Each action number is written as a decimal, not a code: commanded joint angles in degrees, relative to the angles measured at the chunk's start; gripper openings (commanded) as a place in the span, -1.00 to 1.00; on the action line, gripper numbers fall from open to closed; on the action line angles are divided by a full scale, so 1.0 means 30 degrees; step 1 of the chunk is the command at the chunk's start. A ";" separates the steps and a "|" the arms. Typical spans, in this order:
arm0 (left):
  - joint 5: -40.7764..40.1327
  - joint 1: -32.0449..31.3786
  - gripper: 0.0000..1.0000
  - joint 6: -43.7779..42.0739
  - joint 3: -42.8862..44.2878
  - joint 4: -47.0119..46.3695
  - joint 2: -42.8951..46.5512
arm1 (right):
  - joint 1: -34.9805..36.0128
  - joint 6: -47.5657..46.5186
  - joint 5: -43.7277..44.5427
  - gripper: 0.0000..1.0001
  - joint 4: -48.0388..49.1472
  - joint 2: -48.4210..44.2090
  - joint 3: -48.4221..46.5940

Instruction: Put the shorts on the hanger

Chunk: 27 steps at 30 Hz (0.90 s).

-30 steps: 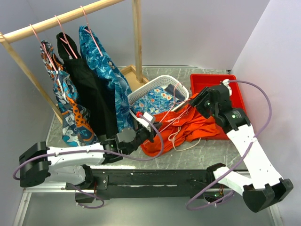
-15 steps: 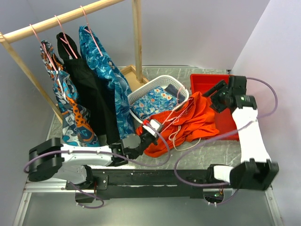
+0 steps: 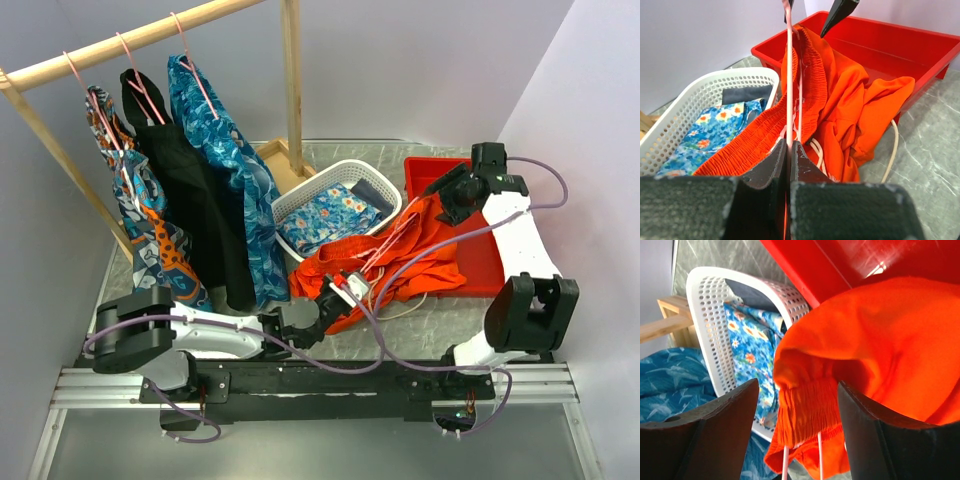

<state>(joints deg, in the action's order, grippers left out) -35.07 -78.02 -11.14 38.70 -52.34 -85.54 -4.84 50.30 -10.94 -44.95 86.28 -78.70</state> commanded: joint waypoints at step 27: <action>-0.1055 -0.0039 0.07 0.3210 0.3393 0.2203 -0.0847 | 0.1526 0.0019 0.0012 -1.00 0.2326 -0.3651 0.4726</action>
<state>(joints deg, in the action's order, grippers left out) -36.23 -79.15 -10.46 47.70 -49.36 -93.08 -0.62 51.35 -10.39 -38.22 78.78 -66.98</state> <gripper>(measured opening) 0.308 0.099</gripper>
